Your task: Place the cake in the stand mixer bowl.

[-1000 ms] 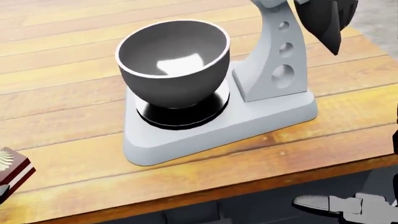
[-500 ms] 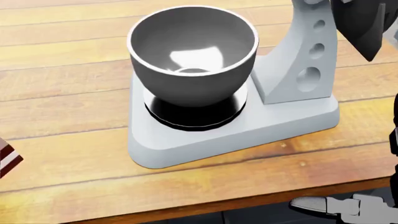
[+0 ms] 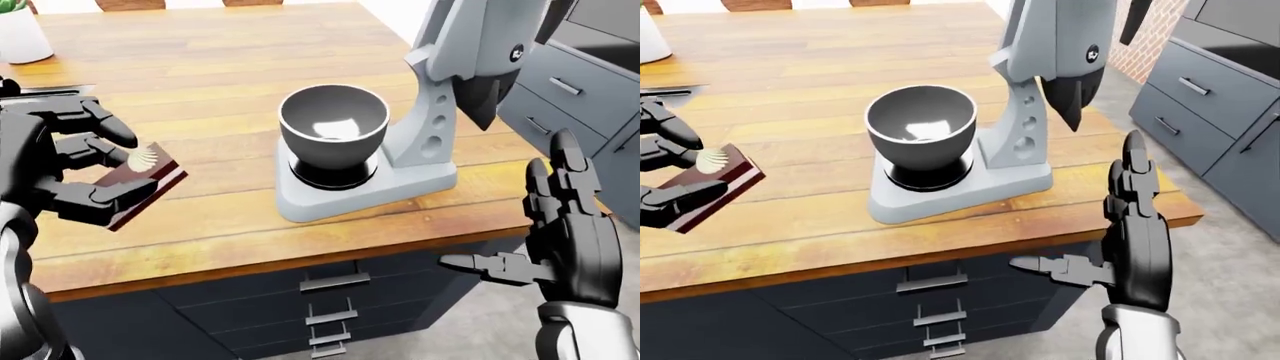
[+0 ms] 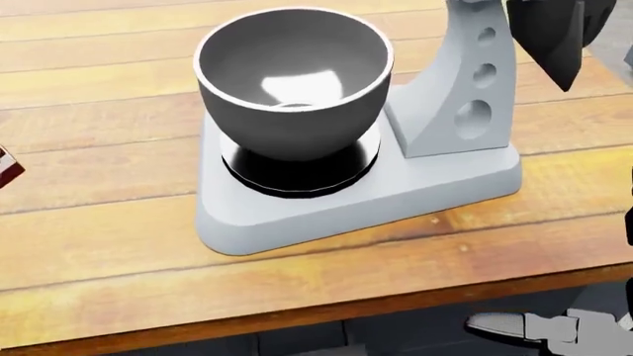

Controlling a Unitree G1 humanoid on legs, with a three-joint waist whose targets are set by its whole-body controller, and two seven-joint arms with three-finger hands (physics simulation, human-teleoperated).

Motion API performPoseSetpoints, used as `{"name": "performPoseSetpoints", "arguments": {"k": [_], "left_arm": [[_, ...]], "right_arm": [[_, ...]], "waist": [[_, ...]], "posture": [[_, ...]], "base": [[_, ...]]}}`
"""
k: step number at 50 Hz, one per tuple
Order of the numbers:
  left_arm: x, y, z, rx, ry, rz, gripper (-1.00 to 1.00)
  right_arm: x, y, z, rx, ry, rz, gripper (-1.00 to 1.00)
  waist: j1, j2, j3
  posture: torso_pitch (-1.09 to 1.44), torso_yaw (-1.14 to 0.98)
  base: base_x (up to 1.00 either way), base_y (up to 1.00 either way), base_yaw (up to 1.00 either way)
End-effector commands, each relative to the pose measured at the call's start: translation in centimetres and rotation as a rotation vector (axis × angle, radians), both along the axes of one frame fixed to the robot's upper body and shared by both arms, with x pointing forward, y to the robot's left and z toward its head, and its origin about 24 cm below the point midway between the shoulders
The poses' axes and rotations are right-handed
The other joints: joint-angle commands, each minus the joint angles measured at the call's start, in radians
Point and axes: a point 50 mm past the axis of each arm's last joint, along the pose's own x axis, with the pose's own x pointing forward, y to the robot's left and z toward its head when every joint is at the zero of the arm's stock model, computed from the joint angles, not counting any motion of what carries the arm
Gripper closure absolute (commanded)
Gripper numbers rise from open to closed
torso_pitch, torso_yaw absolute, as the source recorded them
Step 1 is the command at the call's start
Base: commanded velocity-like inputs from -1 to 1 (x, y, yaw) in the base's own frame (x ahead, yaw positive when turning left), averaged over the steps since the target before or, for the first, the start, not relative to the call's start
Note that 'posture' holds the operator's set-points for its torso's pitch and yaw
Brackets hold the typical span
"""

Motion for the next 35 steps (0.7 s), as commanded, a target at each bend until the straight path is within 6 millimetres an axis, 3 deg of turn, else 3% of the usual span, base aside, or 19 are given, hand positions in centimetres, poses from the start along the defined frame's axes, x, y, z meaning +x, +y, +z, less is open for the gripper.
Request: {"name": "performPoseSetpoints", "arguments": {"k": [1,17,25,35], "left_arm": [[-0.4,-0.3,2.2,0.05,-0.098,0.012,1.0],[0.8,-2.5,6.0,0.086,-0.178,-0.042,1.0],[2.6,-3.3,5.9,0.068,-0.216,-0.071,1.0],[3.8,-4.1,7.0,0.045,-0.268,-0.079,1.0]], "right_arm": [[-0.4,0.2,1.1,-0.025,-0.07,0.004,-1.0],[-0.5,0.4,1.3,-0.032,-0.075,0.007,-1.0],[-0.5,0.5,1.5,-0.037,-0.076,0.009,-1.0],[-0.5,0.5,1.5,-0.035,-0.077,0.01,-1.0]], "waist": [[-0.001,0.006,-0.017],[0.003,0.001,-0.019],[0.005,-0.004,-0.021],[0.002,-0.01,-0.024]], "posture": [[0.0,0.0],[0.0,0.0],[0.0,0.0],[0.0,0.0]], "base": [[0.0,0.0,0.0],[0.0,0.0,0.0],[0.0,0.0,0.0],[0.0,0.0,0.0]]}}
